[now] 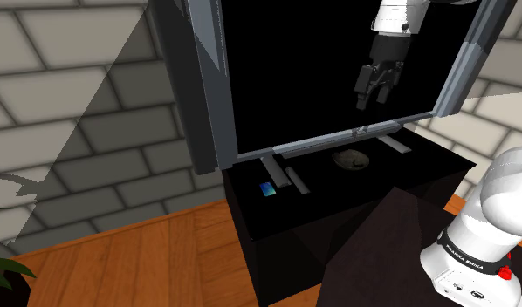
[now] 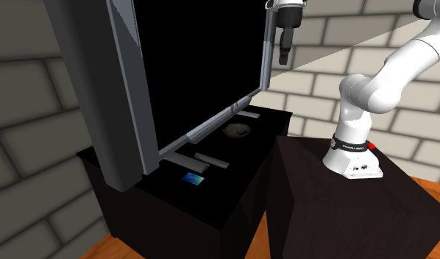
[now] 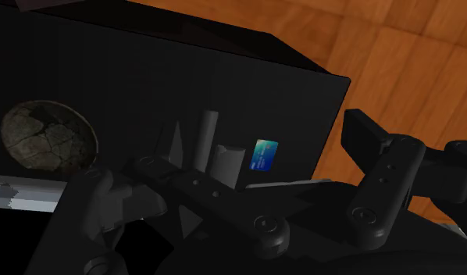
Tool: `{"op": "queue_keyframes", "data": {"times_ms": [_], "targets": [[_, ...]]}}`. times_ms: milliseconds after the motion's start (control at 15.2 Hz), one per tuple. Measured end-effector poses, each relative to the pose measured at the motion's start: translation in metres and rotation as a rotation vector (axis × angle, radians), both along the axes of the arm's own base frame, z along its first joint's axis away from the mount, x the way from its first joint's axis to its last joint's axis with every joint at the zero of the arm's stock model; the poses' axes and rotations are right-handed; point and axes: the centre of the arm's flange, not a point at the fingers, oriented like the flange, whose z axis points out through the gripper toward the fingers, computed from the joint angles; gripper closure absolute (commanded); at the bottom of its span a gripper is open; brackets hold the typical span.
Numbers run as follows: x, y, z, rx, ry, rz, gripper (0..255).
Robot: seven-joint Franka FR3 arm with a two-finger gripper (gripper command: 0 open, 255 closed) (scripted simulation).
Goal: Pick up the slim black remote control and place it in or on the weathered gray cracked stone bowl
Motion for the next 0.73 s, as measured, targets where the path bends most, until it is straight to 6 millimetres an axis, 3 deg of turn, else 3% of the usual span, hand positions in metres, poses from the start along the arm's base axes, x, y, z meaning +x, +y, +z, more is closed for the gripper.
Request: {"op": "queue_keyframes", "data": {"times_ms": [198,726], "targets": [[0.008,0.000,-0.013,-0.003,0.002,-0.009,0],[0.059,0.003,-0.103,-0.019,0.011,-0.065,0]]}}
